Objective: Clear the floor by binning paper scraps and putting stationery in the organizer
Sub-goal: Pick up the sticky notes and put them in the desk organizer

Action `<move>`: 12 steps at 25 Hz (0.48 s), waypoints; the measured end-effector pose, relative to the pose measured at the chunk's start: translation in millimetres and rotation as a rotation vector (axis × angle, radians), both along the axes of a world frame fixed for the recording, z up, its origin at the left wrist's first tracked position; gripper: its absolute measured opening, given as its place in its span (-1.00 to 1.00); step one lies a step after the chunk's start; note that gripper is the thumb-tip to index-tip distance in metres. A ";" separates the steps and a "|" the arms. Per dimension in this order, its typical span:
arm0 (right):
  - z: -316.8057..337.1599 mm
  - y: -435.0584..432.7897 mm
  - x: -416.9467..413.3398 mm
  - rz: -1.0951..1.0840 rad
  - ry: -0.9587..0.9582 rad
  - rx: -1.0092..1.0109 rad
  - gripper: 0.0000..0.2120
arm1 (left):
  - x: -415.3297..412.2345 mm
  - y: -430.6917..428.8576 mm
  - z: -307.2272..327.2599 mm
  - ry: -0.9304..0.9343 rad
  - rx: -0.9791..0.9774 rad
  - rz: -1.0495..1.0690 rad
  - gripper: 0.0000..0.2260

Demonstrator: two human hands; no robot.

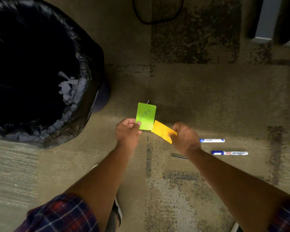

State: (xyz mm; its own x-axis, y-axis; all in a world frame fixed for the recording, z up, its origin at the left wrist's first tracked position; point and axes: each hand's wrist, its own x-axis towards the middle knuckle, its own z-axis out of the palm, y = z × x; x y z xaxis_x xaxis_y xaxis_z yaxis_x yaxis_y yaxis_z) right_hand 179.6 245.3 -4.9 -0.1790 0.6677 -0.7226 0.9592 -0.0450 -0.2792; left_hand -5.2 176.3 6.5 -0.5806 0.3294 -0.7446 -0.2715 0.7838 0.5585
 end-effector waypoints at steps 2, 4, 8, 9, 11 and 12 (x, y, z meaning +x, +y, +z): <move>20.0 7.5 5.0 -0.114 0.099 0.047 -0.95 | 3.7 -2.4 23.3 -0.038 0.039 0.015 -0.88; 43.9 19.4 7.2 -0.188 0.203 0.106 -0.88 | 4.8 0.9 50.0 -0.057 0.077 0.034 -0.85; 104.8 46.0 1.5 -0.361 0.375 0.062 -0.77 | 0.4 14.5 107.0 -0.079 0.172 0.041 -0.87; 120.0 51.5 -0.9 -0.372 0.407 0.072 -0.72 | -0.7 18.4 121.0 -0.082 0.186 0.002 -0.87; 152.4 62.7 -4.9 -0.378 0.455 0.117 -0.70 | -3.0 26.1 151.0 -0.077 0.206 -0.084 -0.87; 167.1 67.7 -6.1 -0.375 0.476 0.149 -0.71 | -4.1 29.3 164.6 -0.069 0.212 -0.105 -0.86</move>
State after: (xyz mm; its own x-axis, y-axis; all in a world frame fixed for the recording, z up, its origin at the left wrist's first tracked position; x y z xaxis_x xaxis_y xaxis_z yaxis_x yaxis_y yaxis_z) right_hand 173.5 313.0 162.1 -0.1922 0.8352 -0.5153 0.6545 -0.2822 -0.7014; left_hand -9.3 205.7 171.0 -0.4849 0.5385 -0.6892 -0.2376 0.6773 0.6963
